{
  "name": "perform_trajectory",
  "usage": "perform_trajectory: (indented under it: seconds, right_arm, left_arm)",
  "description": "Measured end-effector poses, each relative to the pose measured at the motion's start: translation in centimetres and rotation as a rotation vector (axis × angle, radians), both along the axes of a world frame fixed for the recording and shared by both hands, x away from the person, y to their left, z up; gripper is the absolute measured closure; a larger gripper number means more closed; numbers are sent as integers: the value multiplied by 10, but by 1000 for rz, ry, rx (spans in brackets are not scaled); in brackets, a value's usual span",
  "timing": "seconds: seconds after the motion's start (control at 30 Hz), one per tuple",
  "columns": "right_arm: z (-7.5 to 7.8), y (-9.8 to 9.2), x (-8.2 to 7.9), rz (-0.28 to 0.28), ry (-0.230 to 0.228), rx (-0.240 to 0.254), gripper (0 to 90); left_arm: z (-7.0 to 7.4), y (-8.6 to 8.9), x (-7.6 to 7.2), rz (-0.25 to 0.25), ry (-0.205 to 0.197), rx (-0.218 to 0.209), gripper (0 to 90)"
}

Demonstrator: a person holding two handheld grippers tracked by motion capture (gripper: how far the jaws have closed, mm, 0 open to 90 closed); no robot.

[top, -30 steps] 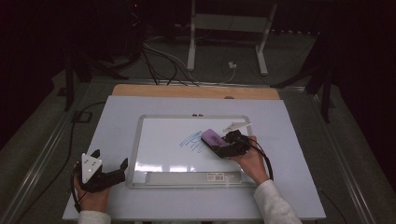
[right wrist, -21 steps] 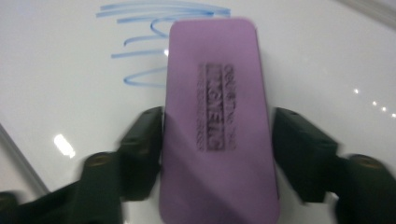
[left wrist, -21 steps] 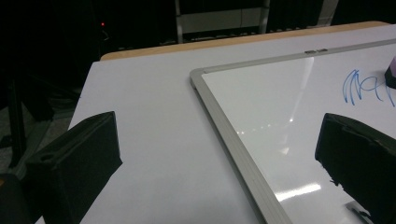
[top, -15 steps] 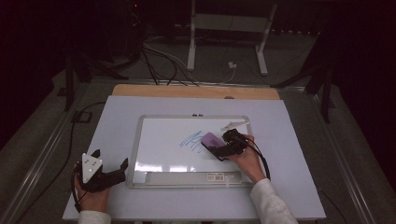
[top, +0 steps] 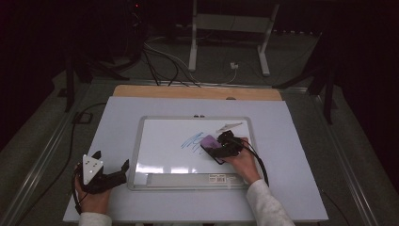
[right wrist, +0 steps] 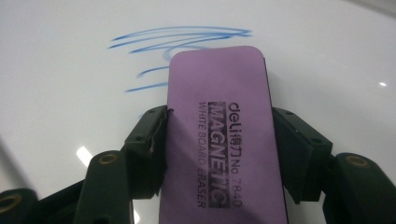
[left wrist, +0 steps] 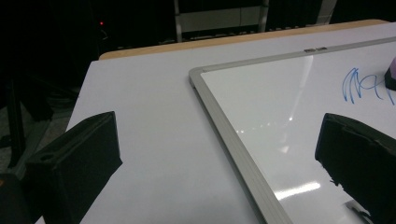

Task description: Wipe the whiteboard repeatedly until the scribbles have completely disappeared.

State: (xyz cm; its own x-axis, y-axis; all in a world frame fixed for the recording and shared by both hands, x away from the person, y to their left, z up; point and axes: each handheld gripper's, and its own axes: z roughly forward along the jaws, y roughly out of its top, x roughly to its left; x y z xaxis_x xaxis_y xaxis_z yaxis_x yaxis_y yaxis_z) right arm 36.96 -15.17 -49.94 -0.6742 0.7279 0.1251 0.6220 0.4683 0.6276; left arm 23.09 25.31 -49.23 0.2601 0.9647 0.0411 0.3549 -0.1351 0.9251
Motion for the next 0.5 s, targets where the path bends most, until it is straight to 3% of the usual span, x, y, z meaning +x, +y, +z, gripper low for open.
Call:
perform_trajectory:
  seconds: [0.17,0.27,0.37,0.43,0.5]
  right_arm:
    - [2,10,-6,51,-6,-26,406]
    - [4,4,0,-30,-4,-63,408]
    - [4,-10,9,-153,1,-73,408]
    - [4,-14,10,-179,18,-55,409]
    - [5,-9,6,-154,5,-74,409]
  left_arm:
    - [1,0,-1,0,-2,2,8]
    - [1,1,-1,5,-3,-4,8]
    - [0,1,0,3,-4,-3,8]
    - [0,0,0,1,-2,-1,8]
    - [0,0,0,0,0,-1,8]
